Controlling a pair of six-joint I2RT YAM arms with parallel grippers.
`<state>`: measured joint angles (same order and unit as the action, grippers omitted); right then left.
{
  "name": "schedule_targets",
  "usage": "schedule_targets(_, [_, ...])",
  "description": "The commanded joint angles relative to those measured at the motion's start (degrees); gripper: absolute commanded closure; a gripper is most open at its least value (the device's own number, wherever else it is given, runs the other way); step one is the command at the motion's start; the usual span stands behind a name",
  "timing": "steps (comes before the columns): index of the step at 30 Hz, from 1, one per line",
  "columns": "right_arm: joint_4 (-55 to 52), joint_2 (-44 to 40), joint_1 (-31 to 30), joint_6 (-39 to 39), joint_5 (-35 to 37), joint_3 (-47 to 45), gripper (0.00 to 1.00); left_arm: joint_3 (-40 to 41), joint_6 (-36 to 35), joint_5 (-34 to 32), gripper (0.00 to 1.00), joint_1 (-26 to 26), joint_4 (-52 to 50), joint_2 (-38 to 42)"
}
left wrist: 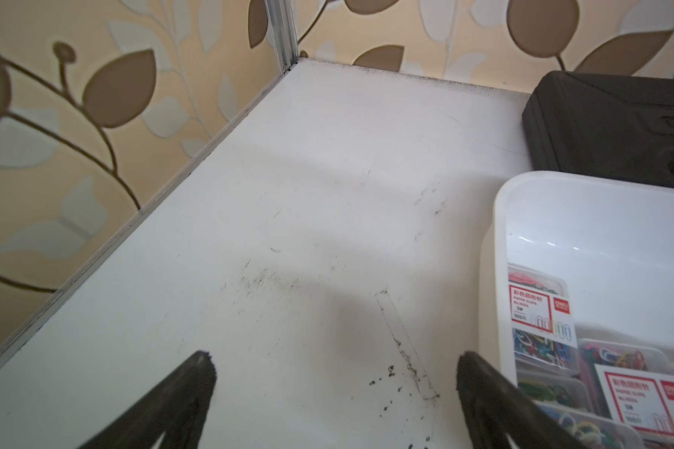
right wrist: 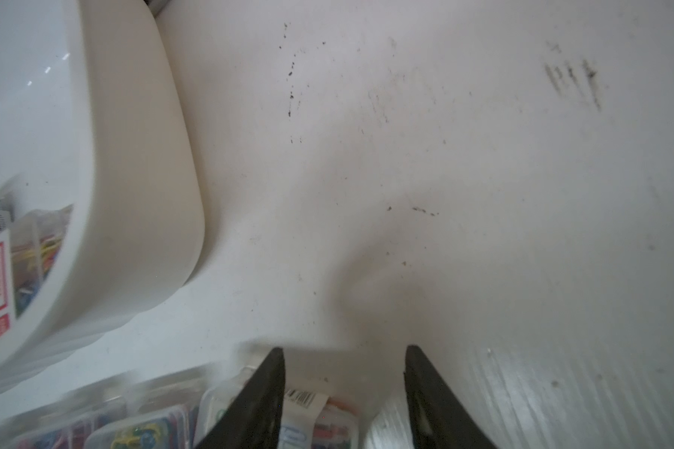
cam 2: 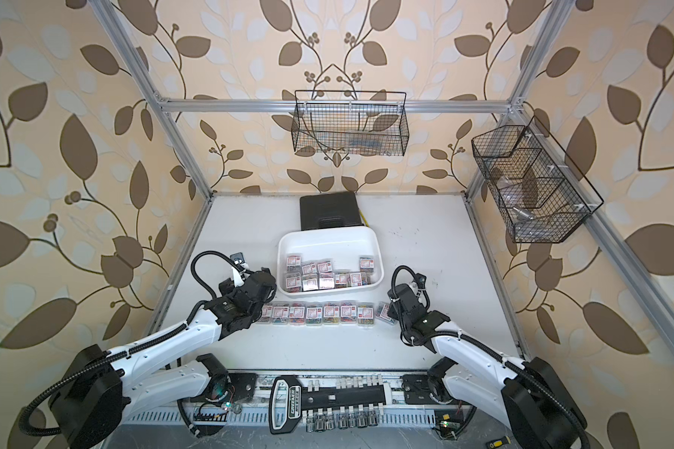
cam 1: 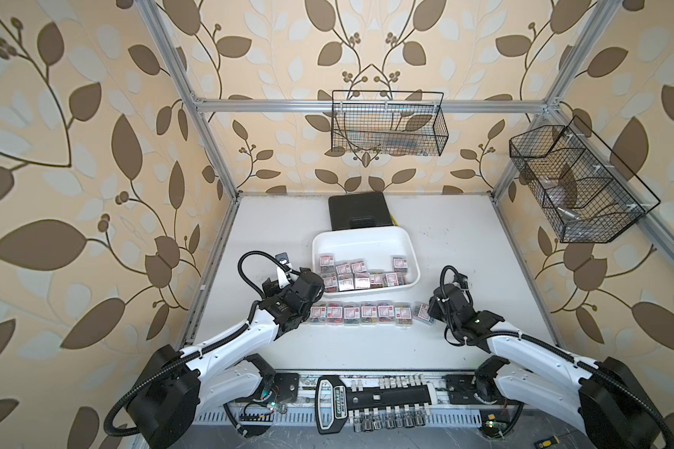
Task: Take the paper clips out of the storage box
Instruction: Adjust the boxed paper clips at the center of the board.
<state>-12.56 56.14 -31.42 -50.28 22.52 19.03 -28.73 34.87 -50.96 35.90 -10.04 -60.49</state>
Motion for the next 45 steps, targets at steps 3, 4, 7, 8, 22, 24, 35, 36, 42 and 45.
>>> schedule_targets(3, [-4.55,-5.51,-0.75,0.6,-0.02,-0.11,0.49,-0.14,0.99,-0.98,0.01,-0.5,0.11,0.99])
schedule_targets(4, [-5.55,-5.99,-0.77,0.32,0.12,-0.13,0.51,-0.16,1.03,-0.98,0.01,-0.56,0.11,0.99])
schedule_targets(7, [-6.61,-6.43,-0.71,-0.29,1.08,-0.57,0.6,-0.09,1.05,-1.07,0.01,-0.57,0.11,0.99])
schedule_targets(8, [-6.67,-6.1,-0.58,-0.42,1.46,-0.61,0.61,-0.1,1.07,-1.07,0.01,-0.57,0.11,1.0])
schedule_targets(22, [-4.0,3.27,1.55,0.39,-1.92,0.53,0.63,-0.01,1.03,-1.07,0.01,-0.54,0.11,1.08])
schedule_targets(24, [-5.65,2.63,0.27,-0.37,-0.92,0.67,0.63,-0.01,1.05,-1.08,0.01,-0.53,0.11,1.14])
schedule_targets(35, [-13.78,-2.85,-3.19,-2.68,2.37,0.78,0.56,0.33,1.1,-0.98,0.01,-0.53,0.29,1.6])
schedule_targets(36, [-14.2,-4.23,-3.21,-2.33,2.36,1.07,0.51,0.3,1.06,-0.94,0.01,-0.56,0.33,1.69])
schedule_targets(42, [-21.14,-12.1,-7.11,-1.74,5.04,3.97,0.4,0.09,0.97,-0.97,0.01,-0.55,0.29,1.34])
schedule_targets(45, [-24.34,-14.34,-12.22,-2.88,6.03,4.22,0.39,0.12,1.12,-1.07,0.01,-0.51,0.28,1.25])
